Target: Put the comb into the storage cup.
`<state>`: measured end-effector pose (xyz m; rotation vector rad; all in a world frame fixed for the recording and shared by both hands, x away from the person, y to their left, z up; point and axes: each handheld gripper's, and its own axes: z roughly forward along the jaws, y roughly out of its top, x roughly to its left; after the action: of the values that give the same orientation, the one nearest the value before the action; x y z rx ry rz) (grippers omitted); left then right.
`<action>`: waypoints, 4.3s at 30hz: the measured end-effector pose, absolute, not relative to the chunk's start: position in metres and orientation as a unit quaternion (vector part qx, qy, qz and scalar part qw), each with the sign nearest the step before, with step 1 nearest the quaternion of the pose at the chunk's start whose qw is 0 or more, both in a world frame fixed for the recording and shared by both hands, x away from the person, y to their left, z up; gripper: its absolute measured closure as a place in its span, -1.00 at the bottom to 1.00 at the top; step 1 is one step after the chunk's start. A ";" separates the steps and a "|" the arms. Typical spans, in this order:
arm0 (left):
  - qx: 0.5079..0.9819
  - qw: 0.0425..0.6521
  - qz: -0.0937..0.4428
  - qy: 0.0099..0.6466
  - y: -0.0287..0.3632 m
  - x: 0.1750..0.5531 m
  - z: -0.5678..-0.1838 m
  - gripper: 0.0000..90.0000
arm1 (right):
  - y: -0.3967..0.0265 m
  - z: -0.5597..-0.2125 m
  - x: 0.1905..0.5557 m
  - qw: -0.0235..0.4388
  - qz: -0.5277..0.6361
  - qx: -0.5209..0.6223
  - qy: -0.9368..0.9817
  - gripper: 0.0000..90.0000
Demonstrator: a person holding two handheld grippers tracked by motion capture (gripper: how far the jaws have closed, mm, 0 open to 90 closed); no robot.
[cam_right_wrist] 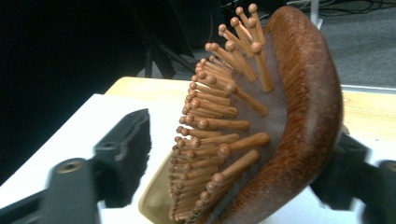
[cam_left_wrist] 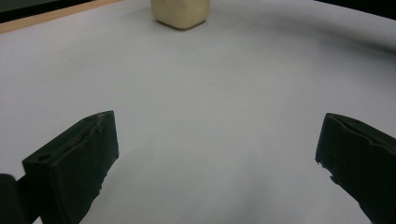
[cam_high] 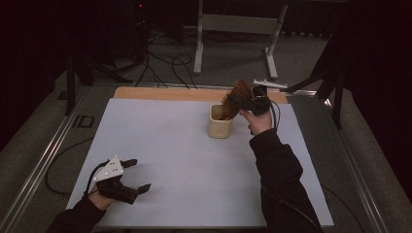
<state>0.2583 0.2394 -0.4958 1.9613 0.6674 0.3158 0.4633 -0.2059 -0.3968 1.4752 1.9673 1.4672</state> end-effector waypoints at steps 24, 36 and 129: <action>0.807 0.505 0.134 0.275 0.239 0.259 -0.493 -1.00 | -0.224 -0.406 0.448 0.148 0.476 0.460 0.735 -0.78; 0.808 0.505 0.130 0.277 0.236 0.264 -0.495 -1.00 | -0.238 -0.410 0.442 0.151 0.471 0.460 0.738 -0.81; 0.805 0.511 0.135 0.269 0.240 0.257 -0.491 -1.00 | -0.278 -0.505 0.274 0.173 0.464 0.385 0.779 -0.81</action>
<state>0.2567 0.2403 -0.4906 1.9385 0.6483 0.3247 0.2744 -0.2776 -0.5049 1.0905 2.2090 1.3158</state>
